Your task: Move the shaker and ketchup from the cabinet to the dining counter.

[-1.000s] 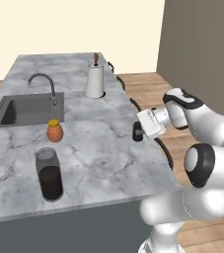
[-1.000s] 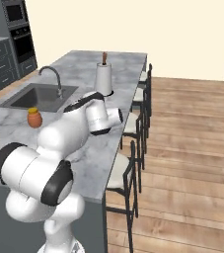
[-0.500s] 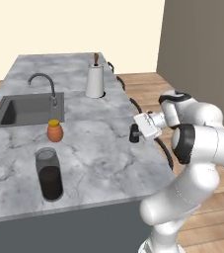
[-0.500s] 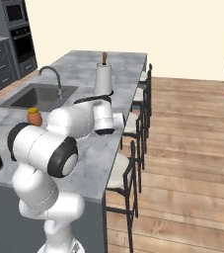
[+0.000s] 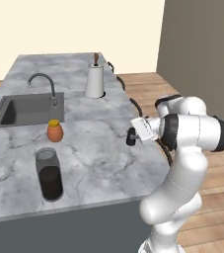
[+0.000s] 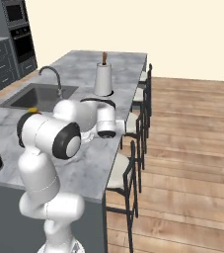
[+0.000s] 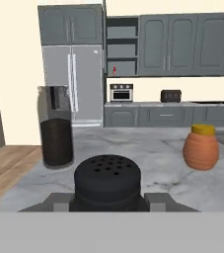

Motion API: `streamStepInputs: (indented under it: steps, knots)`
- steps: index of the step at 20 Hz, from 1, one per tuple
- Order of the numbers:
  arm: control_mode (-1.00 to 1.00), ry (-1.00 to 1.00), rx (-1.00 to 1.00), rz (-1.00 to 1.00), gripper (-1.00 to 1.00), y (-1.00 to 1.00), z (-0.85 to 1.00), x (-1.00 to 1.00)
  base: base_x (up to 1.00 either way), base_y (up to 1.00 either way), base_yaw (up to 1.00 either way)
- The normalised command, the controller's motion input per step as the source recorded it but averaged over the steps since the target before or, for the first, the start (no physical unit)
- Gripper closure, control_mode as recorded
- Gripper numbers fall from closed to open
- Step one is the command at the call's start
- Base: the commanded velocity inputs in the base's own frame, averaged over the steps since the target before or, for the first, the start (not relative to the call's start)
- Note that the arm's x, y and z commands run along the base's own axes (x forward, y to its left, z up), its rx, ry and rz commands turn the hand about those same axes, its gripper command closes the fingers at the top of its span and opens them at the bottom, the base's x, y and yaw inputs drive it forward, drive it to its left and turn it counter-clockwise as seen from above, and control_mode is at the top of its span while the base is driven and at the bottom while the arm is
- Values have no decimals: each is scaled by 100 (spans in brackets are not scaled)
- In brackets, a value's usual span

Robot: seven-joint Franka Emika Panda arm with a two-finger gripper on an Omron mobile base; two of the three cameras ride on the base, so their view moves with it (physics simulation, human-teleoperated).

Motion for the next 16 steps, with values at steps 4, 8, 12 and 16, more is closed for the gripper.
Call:
streamStepInputs:
  steps: [4,8,12,16]
  knots:
    - [-100,0,0,2,100,1,-20,28,0,0,0]
    - [-100,0,-4,1,100,4,-21,28,0,0,0]
    - [-100,0,-1,1,100,4,-25,27,0,0,0]
    - [-100,0,0,1,100,3,-31,24,0,0,0]
